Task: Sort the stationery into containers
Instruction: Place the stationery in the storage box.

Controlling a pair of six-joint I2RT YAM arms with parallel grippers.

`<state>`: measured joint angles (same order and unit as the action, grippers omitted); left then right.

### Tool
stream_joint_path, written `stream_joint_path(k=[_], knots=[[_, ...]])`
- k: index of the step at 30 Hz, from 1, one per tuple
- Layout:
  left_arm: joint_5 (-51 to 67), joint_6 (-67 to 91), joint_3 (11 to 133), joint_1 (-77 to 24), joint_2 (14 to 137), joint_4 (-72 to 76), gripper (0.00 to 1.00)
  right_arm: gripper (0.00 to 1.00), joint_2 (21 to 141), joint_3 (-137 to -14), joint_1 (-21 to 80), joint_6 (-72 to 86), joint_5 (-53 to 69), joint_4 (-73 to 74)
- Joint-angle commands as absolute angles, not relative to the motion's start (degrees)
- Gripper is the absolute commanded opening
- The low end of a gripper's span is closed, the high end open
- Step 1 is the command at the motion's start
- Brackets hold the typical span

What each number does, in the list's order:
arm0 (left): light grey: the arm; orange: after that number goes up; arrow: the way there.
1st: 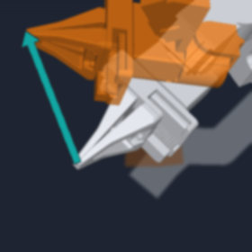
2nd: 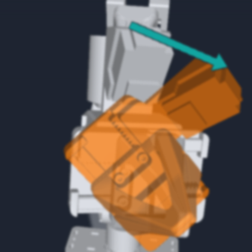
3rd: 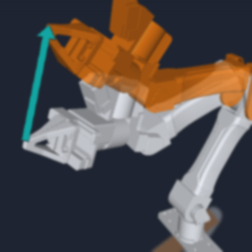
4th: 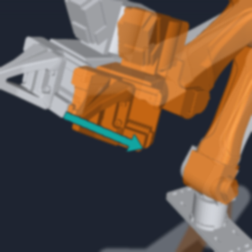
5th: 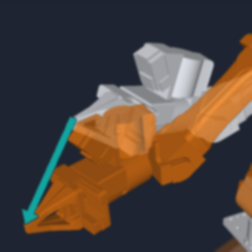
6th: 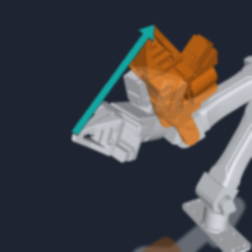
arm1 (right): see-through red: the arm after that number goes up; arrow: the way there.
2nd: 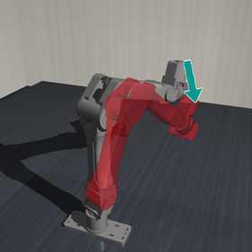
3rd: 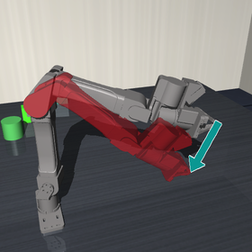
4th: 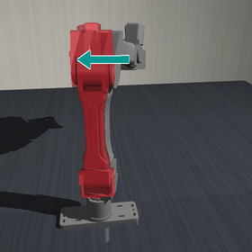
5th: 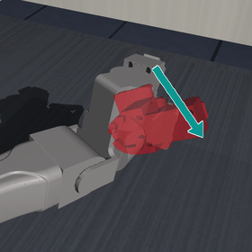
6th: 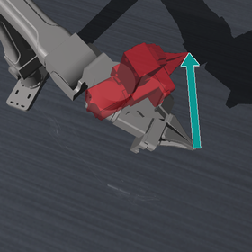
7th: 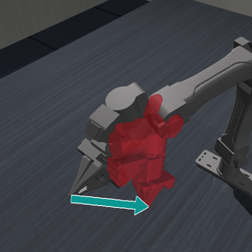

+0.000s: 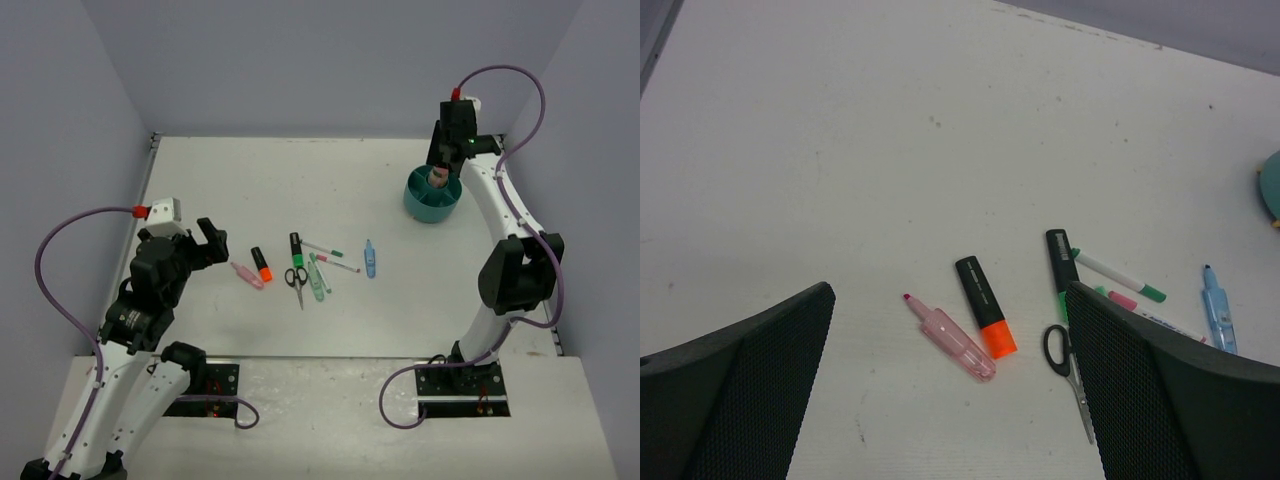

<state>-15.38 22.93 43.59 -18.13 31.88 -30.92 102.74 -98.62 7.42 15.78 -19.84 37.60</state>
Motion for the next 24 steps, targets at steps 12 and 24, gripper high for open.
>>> stream_joint_path(k=[12,24], knots=[[-15.84,21.37,43.59,-18.81,31.68,-29.16,1.00,0.99,101.34,-107.69,7.30,16.46,-20.18,43.01],[-20.15,23.06,44.21,-18.81,33.48,-30.69,1.00,0.99,79.30,-88.98,22.75,16.73,-8.02,37.88]])
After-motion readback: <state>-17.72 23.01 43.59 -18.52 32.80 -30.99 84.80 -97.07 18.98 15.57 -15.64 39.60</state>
